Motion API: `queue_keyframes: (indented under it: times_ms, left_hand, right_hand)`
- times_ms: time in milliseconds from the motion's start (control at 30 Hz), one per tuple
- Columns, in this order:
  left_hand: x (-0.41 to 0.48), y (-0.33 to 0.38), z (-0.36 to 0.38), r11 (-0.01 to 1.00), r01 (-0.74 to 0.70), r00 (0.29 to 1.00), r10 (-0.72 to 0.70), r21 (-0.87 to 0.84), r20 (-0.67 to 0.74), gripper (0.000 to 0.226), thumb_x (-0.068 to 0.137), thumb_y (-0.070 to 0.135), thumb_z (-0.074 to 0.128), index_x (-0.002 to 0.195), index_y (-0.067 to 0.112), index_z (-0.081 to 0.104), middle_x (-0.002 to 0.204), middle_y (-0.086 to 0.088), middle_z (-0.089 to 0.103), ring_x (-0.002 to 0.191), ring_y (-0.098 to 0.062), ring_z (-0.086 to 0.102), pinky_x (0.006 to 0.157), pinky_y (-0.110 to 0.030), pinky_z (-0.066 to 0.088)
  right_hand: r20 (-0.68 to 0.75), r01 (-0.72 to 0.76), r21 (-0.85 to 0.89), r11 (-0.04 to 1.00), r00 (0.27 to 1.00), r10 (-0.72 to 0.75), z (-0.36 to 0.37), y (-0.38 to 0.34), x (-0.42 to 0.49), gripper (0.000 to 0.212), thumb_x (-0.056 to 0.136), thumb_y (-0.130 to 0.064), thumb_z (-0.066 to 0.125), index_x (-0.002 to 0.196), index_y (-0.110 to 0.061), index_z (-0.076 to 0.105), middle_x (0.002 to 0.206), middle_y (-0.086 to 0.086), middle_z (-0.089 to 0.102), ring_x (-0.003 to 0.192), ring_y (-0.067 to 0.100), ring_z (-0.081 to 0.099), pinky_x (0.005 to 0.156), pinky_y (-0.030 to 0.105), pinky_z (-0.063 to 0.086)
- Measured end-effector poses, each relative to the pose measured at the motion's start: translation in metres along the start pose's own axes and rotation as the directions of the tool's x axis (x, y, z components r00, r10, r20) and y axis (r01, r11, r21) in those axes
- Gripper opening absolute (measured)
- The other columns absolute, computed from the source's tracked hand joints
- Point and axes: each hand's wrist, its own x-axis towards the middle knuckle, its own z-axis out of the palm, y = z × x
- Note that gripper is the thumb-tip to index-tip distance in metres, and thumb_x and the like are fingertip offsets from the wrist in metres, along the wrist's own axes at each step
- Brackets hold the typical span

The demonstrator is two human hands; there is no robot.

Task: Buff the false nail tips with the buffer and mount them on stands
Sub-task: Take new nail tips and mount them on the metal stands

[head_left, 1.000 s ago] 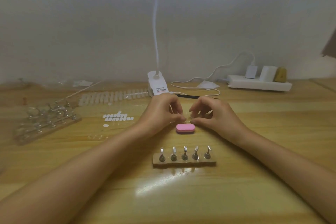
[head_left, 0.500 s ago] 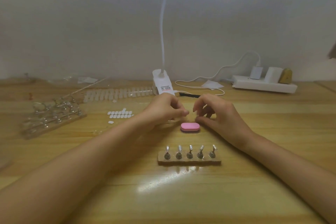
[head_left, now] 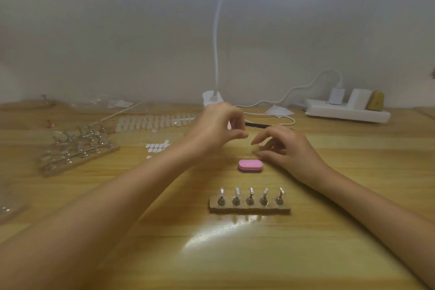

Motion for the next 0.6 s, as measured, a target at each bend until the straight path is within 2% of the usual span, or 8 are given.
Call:
queue_keyframes:
  times_ms: [67, 133, 233, 333, 400, 467, 600]
  left_hand:
    - [-0.017, -0.001, -0.004, 0.990, -0.068, 0.997, 0.062, -0.120, -0.052, 0.017, 0.077, 0.026, 0.082, 0.071, 0.026, 0.067, 0.081, 0.011, 0.063, 0.069, 0.006, 0.052, 0.061, -0.011, 0.038]
    - [-0.034, -0.004, -0.001, 0.973, -0.040, 0.999, 0.035, -0.226, -0.028, 0.015, 0.076, 0.025, 0.082, 0.070, 0.030, 0.069, 0.078, 0.013, 0.066, 0.068, 0.006, 0.053, 0.063, -0.009, 0.041]
    - [-0.051, -0.009, 0.011, 0.933, 0.074, 0.997, -0.075, -0.351, 0.012, 0.014, 0.079, 0.025, 0.080, 0.070, 0.033, 0.072, 0.077, 0.014, 0.070, 0.064, 0.003, 0.056, 0.062, -0.010, 0.043]
    - [-0.058, -0.015, 0.018, 0.869, 0.134, 0.987, -0.159, -0.476, -0.013, 0.011, 0.079, 0.023, 0.080, 0.071, 0.027, 0.073, 0.077, 0.014, 0.071, 0.064, 0.005, 0.058, 0.061, -0.009, 0.042]
    - [-0.061, -0.017, 0.017, 0.823, 0.132, 0.985, -0.172, -0.553, -0.021, 0.010, 0.078, 0.022, 0.081, 0.072, 0.021, 0.073, 0.075, 0.012, 0.071, 0.066, 0.004, 0.061, 0.061, -0.009, 0.043]
    - [-0.063, -0.017, 0.016, 0.819, 0.106, 0.989, -0.144, -0.564, -0.024, 0.010, 0.077, 0.021, 0.081, 0.073, 0.017, 0.073, 0.075, 0.011, 0.072, 0.069, 0.001, 0.063, 0.064, -0.010, 0.044]
    - [-0.062, -0.016, 0.017, 0.828, 0.075, 0.992, -0.117, -0.555, -0.040, 0.009, 0.078, 0.019, 0.080, 0.073, 0.017, 0.072, 0.077, 0.010, 0.071, 0.073, -0.003, 0.065, 0.066, -0.011, 0.045]
  right_hand:
    - [-0.032, -0.013, -0.012, 1.000, 0.999, 0.012, -0.002, 0.000, 0.001, 0.016, 0.088, -0.010, 0.074, 0.103, -0.015, 0.072, 0.106, -0.003, 0.061, 0.088, 0.007, 0.064, 0.077, 0.014, 0.047]
    - [-0.017, 0.012, 0.004, 1.000, 1.000, -0.012, -0.007, -0.003, 0.001, 0.014, 0.084, -0.022, 0.077, 0.097, -0.022, 0.073, 0.100, -0.009, 0.064, 0.082, 0.006, 0.058, 0.071, 0.011, 0.041]
    - [0.169, 0.049, -0.090, 0.995, 0.985, -0.033, -0.010, -0.007, -0.005, 0.019, 0.074, -0.039, 0.081, 0.088, -0.035, 0.069, 0.095, -0.016, 0.066, 0.089, 0.003, 0.052, 0.072, 0.016, 0.039]
    - [0.173, 0.066, -0.108, 0.992, 0.984, -0.047, -0.005, -0.007, -0.007, 0.019, 0.077, -0.032, 0.082, 0.091, -0.031, 0.068, 0.097, -0.015, 0.064, 0.090, 0.001, 0.053, 0.072, 0.014, 0.042]
    - [0.174, 0.077, -0.034, 0.996, 0.982, -0.070, -0.002, -0.009, -0.009, 0.017, 0.080, -0.025, 0.082, 0.092, -0.027, 0.071, 0.092, -0.015, 0.067, 0.085, 0.005, 0.058, 0.068, 0.013, 0.043]
    - [0.209, 0.051, 0.087, 0.995, 0.975, -0.068, 0.002, -0.012, -0.011, 0.015, 0.081, -0.019, 0.081, 0.093, -0.023, 0.072, 0.091, -0.013, 0.070, 0.078, 0.007, 0.062, 0.065, 0.013, 0.046]
    - [0.196, -0.079, 0.317, 0.945, 0.980, 0.017, 0.005, -0.016, -0.010, 0.014, 0.086, -0.015, 0.076, 0.099, -0.016, 0.074, 0.095, -0.003, 0.075, 0.080, 0.015, 0.070, 0.058, 0.024, 0.053]
